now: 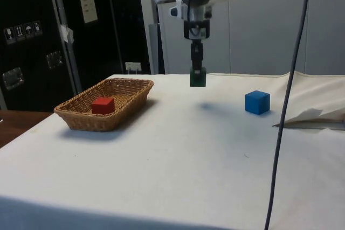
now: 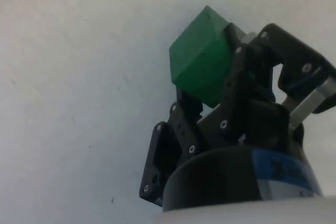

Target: Pick up exactly two blocks and place them into the basket.

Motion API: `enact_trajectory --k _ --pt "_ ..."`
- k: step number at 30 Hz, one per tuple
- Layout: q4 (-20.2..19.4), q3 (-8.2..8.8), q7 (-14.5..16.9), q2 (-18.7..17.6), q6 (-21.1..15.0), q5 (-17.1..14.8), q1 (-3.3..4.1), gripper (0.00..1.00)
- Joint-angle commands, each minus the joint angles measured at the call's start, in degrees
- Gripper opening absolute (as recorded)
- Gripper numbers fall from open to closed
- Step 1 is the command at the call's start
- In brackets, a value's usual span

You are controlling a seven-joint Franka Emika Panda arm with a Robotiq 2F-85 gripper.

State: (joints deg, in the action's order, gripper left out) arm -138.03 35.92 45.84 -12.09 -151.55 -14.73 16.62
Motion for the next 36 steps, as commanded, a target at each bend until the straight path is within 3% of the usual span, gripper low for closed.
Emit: enact_trajectory --k 1,6,7,8,12,23,24,25,31,32,33,36 --pt "0.3 0.69 -1.9 0.2 0.5 1.6 0.63 0.00" --pt "0.7 0.29 -4.9 1.9 1.4 3.7 0.80 0.00" --pt "0.3 -0.23 -3.8 2.5 1.1 2.7 0.40 0.00" --pt "0.7 0.17 -5.4 2.2 1.7 4.1 0.80 0.00" --pt "1.0 0.06 -7.8 2.7 3.8 5.4 0.86 0.00" --pt "2.0 -0.11 -11.7 2.4 8.5 7.2 0.97 0.00" --pt "1.5 -0.40 -10.5 2.9 7.7 6.2 0.74 0.00" --pt "2.2 -0.11 -12.4 2.5 9.5 7.4 0.97 0.00" --pt "4.0 -0.17 -15.2 3.6 12.8 8.3 1.15 0.00" --pt "3.7 -0.52 -14.0 3.4 12.3 7.2 0.80 0.00" --pt "4.1 -0.23 -15.6 3.7 13.2 8.5 1.15 0.00" --pt "4.8 -0.40 -17.0 4.4 14.7 8.8 1.15 0.00"
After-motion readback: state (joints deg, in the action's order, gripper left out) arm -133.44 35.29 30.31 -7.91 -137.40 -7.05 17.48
